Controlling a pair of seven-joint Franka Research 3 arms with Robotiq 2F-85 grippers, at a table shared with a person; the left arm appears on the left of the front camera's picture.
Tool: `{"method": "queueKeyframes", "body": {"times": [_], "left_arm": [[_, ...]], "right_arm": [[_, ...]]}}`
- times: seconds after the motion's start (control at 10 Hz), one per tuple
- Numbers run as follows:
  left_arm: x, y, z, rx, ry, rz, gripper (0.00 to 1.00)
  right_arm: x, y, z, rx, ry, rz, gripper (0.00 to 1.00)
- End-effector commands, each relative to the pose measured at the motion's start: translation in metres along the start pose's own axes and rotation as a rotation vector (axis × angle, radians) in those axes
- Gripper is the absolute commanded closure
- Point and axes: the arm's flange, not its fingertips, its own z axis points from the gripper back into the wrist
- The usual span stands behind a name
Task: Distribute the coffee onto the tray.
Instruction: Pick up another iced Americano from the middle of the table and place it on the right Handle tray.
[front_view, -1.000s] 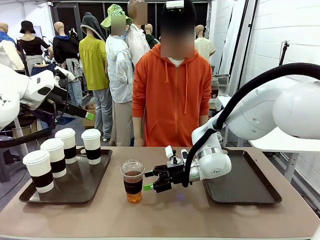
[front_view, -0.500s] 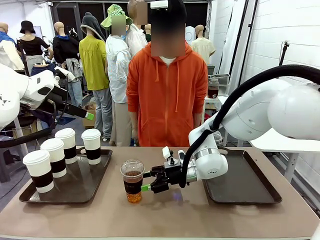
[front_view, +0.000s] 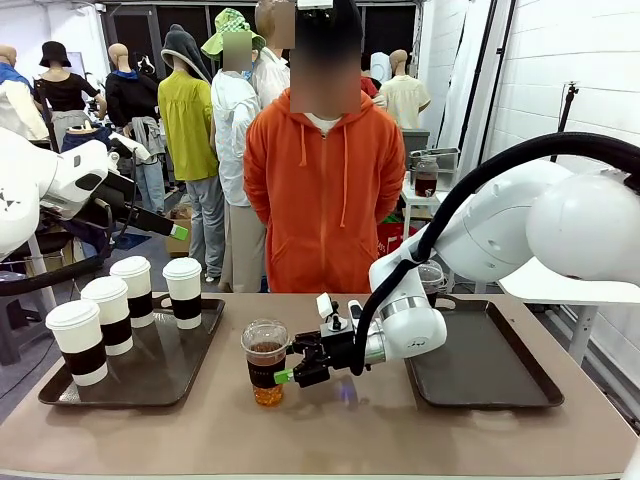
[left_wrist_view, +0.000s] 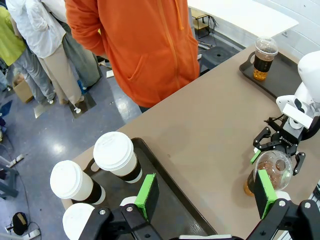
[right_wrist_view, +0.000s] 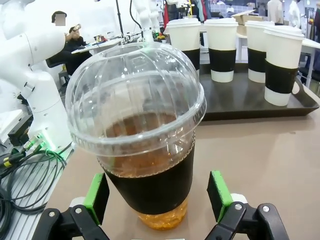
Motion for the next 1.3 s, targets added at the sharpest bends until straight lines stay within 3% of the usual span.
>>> {"method": "queueKeyframes", "body": {"times": [0.0,0.7,0.8,0.9,1.2], "left_arm": [[-0.001,0.001,0.0,-0.005,0.001,0.005,0.0],[-0.001,0.001,0.0,-0.005,0.001,0.005,0.0],[-0.001,0.001,0.0,-0.005,0.001,0.005,0.0],[-0.001,0.001,0.0,-0.005,0.001,0.005,0.0],[-0.001,0.001,0.0,-0.005,0.001,0.005,0.0]], "right_arm": [[0.0,-0.006,-0.01,0.027,0.018,0.01,0.0],[0.003,-0.011,-0.033,0.079,0.025,0.004,0.0],[0.004,-0.008,-0.033,0.087,0.029,-0.017,0.09],[0.003,-0.009,-0.031,0.082,0.009,0.02,0.28],[0.005,-0.006,-0.026,0.091,-0.015,-0.027,0.28]]}}
